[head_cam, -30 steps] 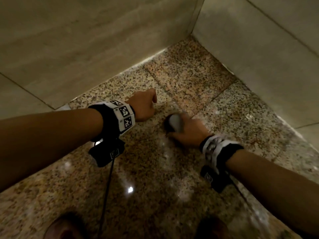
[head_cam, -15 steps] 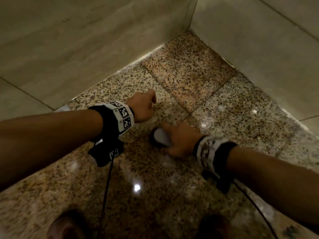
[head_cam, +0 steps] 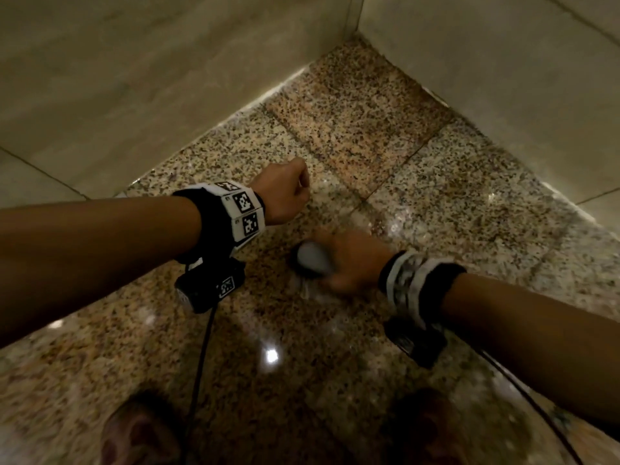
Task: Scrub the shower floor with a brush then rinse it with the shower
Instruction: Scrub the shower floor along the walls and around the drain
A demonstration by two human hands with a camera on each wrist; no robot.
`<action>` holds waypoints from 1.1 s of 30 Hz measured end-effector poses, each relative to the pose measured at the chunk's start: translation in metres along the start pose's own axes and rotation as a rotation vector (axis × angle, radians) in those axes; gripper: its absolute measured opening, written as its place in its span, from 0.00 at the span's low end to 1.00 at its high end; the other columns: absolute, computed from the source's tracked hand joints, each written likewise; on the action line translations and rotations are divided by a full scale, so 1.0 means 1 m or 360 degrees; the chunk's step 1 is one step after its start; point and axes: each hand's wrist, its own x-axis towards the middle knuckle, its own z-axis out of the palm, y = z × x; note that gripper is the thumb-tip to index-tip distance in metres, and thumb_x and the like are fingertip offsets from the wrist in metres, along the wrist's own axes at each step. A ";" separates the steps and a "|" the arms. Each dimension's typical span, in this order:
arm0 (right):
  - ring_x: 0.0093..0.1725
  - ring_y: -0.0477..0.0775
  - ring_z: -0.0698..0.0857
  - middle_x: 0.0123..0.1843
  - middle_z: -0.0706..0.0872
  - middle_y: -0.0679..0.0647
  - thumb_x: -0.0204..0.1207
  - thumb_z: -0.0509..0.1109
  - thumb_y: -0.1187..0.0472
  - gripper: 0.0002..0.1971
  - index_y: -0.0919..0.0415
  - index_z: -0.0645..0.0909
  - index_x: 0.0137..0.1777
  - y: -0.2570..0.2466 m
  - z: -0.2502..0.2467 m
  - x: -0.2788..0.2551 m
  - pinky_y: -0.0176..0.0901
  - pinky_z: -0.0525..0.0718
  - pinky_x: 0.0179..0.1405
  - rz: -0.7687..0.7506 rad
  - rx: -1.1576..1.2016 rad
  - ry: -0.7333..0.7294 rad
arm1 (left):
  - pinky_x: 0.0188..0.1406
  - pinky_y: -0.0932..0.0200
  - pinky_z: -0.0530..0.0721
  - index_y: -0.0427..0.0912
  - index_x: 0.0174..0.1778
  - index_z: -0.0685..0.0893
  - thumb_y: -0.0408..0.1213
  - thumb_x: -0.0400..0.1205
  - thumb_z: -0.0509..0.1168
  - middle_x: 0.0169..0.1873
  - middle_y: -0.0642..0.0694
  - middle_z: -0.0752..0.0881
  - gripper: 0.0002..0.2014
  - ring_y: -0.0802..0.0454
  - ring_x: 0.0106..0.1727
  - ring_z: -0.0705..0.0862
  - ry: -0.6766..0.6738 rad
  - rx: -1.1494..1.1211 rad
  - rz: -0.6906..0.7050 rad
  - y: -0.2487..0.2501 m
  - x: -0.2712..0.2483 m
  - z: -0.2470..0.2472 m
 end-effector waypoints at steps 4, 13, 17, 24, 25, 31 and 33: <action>0.36 0.53 0.78 0.49 0.82 0.56 0.72 0.72 0.37 0.36 0.55 0.64 0.73 0.036 -0.035 0.005 0.45 0.77 0.31 0.0414 0.0143 0.0350 | 0.40 0.53 0.76 0.39 0.57 0.74 0.40 0.86 0.57 0.44 0.41 0.83 0.09 0.42 0.43 0.80 -0.0067 -0.0008 0.0023 0.004 -0.001 0.010; 0.60 0.61 0.83 0.64 0.84 0.56 0.77 0.69 0.41 0.35 0.50 0.63 0.81 -0.003 0.006 -0.036 0.46 0.78 0.54 0.0005 -0.0062 0.0039 | 0.37 0.50 0.78 0.37 0.60 0.73 0.37 0.85 0.58 0.39 0.41 0.82 0.10 0.41 0.38 0.79 -0.0297 -0.0015 0.0028 0.010 0.002 0.032; 0.44 0.61 0.86 0.46 0.84 0.56 0.71 0.72 0.41 0.31 0.52 0.71 0.72 0.009 0.001 -0.009 0.48 0.83 0.36 0.0159 -0.0005 0.0249 | 0.36 0.51 0.77 0.38 0.58 0.73 0.37 0.85 0.59 0.40 0.39 0.82 0.09 0.42 0.37 0.78 -0.0205 -0.0047 0.0017 0.016 0.008 0.028; 0.44 0.60 0.85 0.48 0.84 0.55 0.70 0.71 0.39 0.33 0.50 0.67 0.71 0.038 -0.029 0.013 0.48 0.81 0.36 0.0466 0.0189 0.0455 | 0.34 0.54 0.73 0.38 0.58 0.73 0.36 0.84 0.58 0.37 0.40 0.82 0.09 0.43 0.36 0.78 -0.0138 -0.0010 -0.0003 0.008 0.007 0.015; 0.45 0.61 0.85 0.48 0.83 0.55 0.70 0.72 0.40 0.34 0.51 0.66 0.73 0.038 -0.030 0.016 0.48 0.82 0.36 0.0470 0.0141 0.0451 | 0.34 0.55 0.71 0.38 0.57 0.73 0.35 0.84 0.59 0.35 0.41 0.81 0.08 0.43 0.36 0.78 -0.0115 -0.0009 -0.0022 0.005 0.006 0.013; 0.45 0.62 0.84 0.50 0.84 0.57 0.72 0.73 0.45 0.33 0.50 0.66 0.76 -0.001 -0.006 0.005 0.50 0.83 0.40 0.0011 0.0060 -0.0017 | 0.39 0.50 0.82 0.43 0.53 0.72 0.38 0.83 0.60 0.45 0.41 0.84 0.05 0.41 0.43 0.82 -0.0062 0.0053 -0.0101 -0.012 0.001 -0.003; 0.41 0.58 0.82 0.52 0.84 0.57 0.71 0.74 0.43 0.35 0.51 0.66 0.75 0.030 -0.036 0.027 0.46 0.80 0.35 0.0376 0.0200 0.0364 | 0.38 0.52 0.79 0.42 0.53 0.72 0.37 0.83 0.59 0.45 0.40 0.84 0.05 0.40 0.42 0.81 -0.0032 0.0022 -0.0113 -0.016 -0.001 -0.005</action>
